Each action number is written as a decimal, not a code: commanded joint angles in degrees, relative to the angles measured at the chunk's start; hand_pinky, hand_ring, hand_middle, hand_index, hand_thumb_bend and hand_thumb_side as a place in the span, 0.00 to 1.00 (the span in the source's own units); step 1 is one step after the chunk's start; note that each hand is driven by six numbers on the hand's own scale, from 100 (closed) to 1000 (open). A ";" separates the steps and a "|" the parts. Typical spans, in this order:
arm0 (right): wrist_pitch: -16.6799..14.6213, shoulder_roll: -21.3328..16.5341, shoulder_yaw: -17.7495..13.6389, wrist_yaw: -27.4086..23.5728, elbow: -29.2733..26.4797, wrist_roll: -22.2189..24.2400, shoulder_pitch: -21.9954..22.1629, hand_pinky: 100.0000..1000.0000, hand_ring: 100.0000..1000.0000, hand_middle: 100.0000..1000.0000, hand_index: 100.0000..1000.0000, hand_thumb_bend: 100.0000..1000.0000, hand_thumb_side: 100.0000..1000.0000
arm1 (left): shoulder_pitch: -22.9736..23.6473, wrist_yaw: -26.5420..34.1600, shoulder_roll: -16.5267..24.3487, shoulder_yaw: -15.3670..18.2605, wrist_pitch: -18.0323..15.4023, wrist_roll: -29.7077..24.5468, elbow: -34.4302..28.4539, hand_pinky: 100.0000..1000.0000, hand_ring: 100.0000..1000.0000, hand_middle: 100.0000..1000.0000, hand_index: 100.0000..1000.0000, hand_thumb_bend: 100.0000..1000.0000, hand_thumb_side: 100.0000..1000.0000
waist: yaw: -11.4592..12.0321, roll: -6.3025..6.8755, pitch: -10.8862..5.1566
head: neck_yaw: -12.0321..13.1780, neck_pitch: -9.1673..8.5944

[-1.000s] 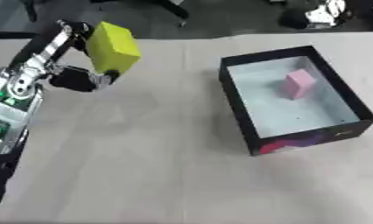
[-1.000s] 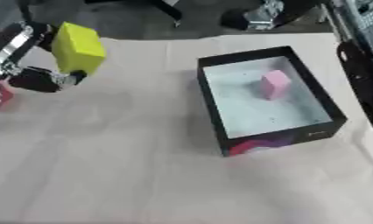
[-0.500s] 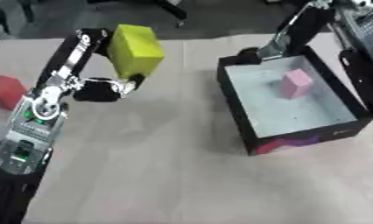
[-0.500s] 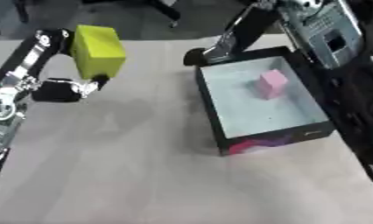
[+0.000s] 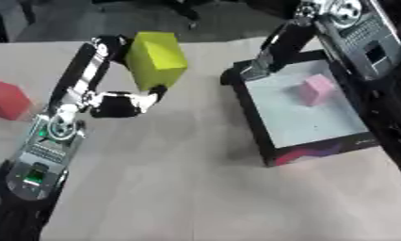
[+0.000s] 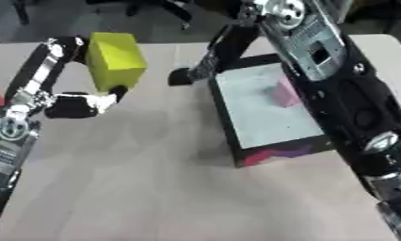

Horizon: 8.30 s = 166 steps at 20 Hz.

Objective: Pick up the objects with one hand, pass them to the other hand, and then place them into the box on the other side of the table.

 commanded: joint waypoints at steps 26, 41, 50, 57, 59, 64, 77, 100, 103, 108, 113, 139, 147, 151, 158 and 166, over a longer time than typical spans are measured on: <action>1.18 2.88 2.09 9.68 0.31 -5.84 -0.32 0.92 1.00 0.76 0.97 0.37 0.00 | 0.11 -12.94 -3.86 -2.05 7.07 0.84 -5.69 0.64 0.44 0.40 0.42 0.00 0.00 | 0.96 -0.26 -1.20 | -1.77 -0.47; -0.30 2.96 1.94 12.91 3.15 -8.43 0.04 0.90 1.00 0.70 0.93 0.34 0.00 | 0.27 -10.25 -3.53 -2.89 7.52 0.47 -8.20 0.64 0.44 0.40 0.41 0.00 0.00 | 0.69 0.04 -0.98 | -2.24 -0.66; 3.72 3.09 2.15 8.12 3.24 -9.82 -0.02 0.85 0.86 0.36 0.73 0.25 0.00 | 0.31 -10.14 -3.75 -3.28 7.35 -0.15 -8.31 0.64 0.44 0.40 0.42 0.00 0.00 | 0.88 -0.01 -0.80 | -2.15 -0.77; 4.97 2.77 2.15 5.59 2.80 -9.31 0.08 0.83 0.80 0.20 0.59 0.32 0.00 | 0.32 -10.48 -3.76 -3.32 7.55 -0.17 -8.22 0.65 0.44 0.40 0.45 0.00 0.00 | 0.87 -0.10 -0.79 | -1.82 -0.86; 5.05 2.67 2.14 5.33 2.77 -9.25 0.16 0.83 0.80 0.19 0.58 0.33 0.00 | 0.34 -10.51 -3.70 -3.32 7.70 0.01 -8.27 0.66 0.45 0.41 0.46 0.06 0.00 | 0.79 -0.09 -0.81 | -1.65 -0.93; 5.31 2.36 1.96 4.69 2.85 -9.33 0.27 0.83 0.79 0.17 0.57 0.34 0.04 | 0.51 -11.12 -3.28 -3.06 8.67 0.30 -8.08 0.75 0.57 0.54 0.65 0.36 0.00 | 0.63 -0.02 -0.98 | -1.39 -0.74; 6.96 0.23 0.35 3.22 2.15 -11.10 1.32 0.82 0.78 0.17 0.57 0.34 0.07 | 1.12 -13.37 -1.44 -0.80 16.90 0.93 -5.38 0.82 0.73 0.70 0.84 0.70 0.34 | 0.23 0.27 -1.70 | -1.36 -0.41; 12.77 -15.03 -10.92 -2.88 6.81 -5.14 8.94 0.88 0.85 0.20 0.66 0.34 0.07 | 1.53 -8.30 15.74 5.10 20.47 4.36 -5.01 0.80 0.70 0.66 0.80 0.66 0.35 | -1.29 1.01 -2.47 | -6.12 0.93; 11.45 -17.20 -11.96 -2.42 7.70 -5.40 10.68 0.87 0.85 0.20 0.66 0.34 0.08 | 1.58 -7.88 16.65 5.61 20.72 4.90 -5.11 0.80 0.70 0.66 0.80 0.65 0.35 | -1.33 1.02 -2.39 | -6.70 0.83; 7.09 -19.36 -12.40 0.29 9.98 -5.46 13.60 0.87 0.85 0.21 0.66 0.35 0.08 | 1.78 -6.85 18.05 6.45 20.96 5.89 -5.18 0.80 0.70 0.66 0.79 0.65 0.34 | -1.28 1.15 -2.18 | -6.78 0.56; 3.62 -19.77 -13.21 2.29 12.52 -4.92 15.06 0.87 0.85 0.23 0.67 0.34 0.07 | 1.91 -6.12 18.74 7.15 21.27 6.88 -5.28 0.80 0.70 0.66 0.79 0.65 0.34 | -1.02 1.35 -1.99 | -7.66 0.59; -18.97 -18.99 -12.34 19.61 24.42 -10.63 14.67 0.97 1.00 0.80 1.00 0.59 0.15 | 1.57 -5.38 19.54 8.45 21.85 8.26 -5.62 0.80 0.70 0.66 0.80 0.66 0.35 | -0.22 1.42 -1.33 | -7.57 0.49; -19.60 -19.05 -13.52 19.68 23.01 -12.50 14.64 0.99 1.00 0.83 1.00 0.65 0.16 | 1.68 -5.44 19.91 8.65 21.98 8.33 -5.61 0.80 0.70 0.66 0.80 0.67 0.35 | -0.38 1.50 -1.38 | -7.31 0.59; -16.61 -18.18 -15.63 16.18 20.42 -16.03 15.03 1.00 1.00 0.80 1.00 0.51 0.27 | 1.51 -5.45 20.59 8.92 22.17 8.43 -5.47 0.80 0.70 0.65 0.80 0.67 0.34 | -0.57 1.67 -1.34 | -5.71 0.43; -9.94 -18.02 -15.98 9.48 12.91 -22.23 15.01 1.00 1.00 0.83 1.00 0.47 0.20 | -2.22 -4.50 24.96 8.15 21.00 5.07 -1.14 0.81 0.74 0.68 0.82 0.71 0.33 | -0.94 1.94 -1.15 | 1.16 -1.18; -2.65 -19.59 -16.96 2.18 2.49 -28.53 17.57 1.00 1.00 0.76 1.00 0.49 0.13 | -9.21 0.88 28.66 6.33 17.54 -2.17 10.40 0.84 0.78 0.72 0.86 0.77 0.32 | -0.91 2.20 -0.75 | 5.47 -2.63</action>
